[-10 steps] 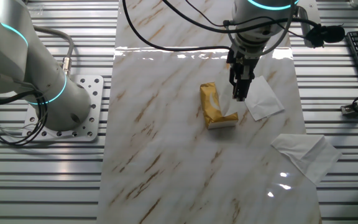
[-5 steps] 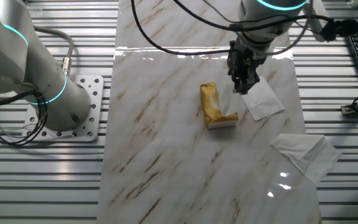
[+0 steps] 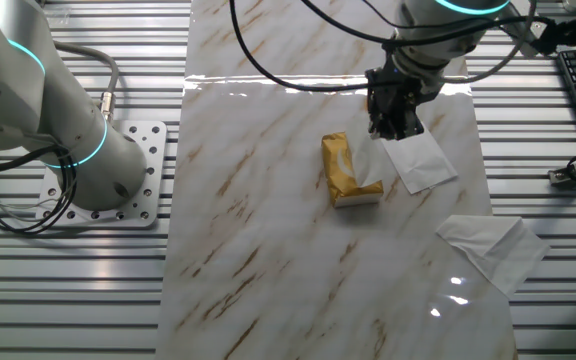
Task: Pull out a napkin
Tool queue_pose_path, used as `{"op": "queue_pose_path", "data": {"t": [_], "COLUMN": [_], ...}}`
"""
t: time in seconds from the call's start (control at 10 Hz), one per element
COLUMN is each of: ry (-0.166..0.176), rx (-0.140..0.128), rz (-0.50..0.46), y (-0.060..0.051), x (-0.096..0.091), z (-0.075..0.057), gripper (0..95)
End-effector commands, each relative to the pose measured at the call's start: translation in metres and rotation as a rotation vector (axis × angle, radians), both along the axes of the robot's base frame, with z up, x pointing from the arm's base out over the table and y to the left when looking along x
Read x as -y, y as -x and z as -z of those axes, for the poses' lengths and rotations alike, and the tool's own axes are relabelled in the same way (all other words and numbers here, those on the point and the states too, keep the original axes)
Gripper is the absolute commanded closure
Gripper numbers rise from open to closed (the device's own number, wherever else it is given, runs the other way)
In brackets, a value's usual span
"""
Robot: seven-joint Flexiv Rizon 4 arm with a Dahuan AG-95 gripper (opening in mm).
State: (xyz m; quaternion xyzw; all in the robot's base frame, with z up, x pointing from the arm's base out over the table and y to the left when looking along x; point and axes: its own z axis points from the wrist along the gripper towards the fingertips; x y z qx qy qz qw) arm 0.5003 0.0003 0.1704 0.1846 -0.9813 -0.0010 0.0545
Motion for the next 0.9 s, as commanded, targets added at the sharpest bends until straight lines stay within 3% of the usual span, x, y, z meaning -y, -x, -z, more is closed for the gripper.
{"op": "queue_pose_path", "data": {"t": [0.1, 0.6, 0.9], "ry": [0.001, -0.006, -0.035], "rx": [0.002, -0.001, -0.001], "rz": [0.003, -0.061, -0.226], "y": [0.0003, 0.0003, 0.0003], "x": [0.0003, 0.0002, 0.0002], "z": [0.0003, 0.0003, 0.0003], "gripper": [95.0, 95.0, 95.0]}}
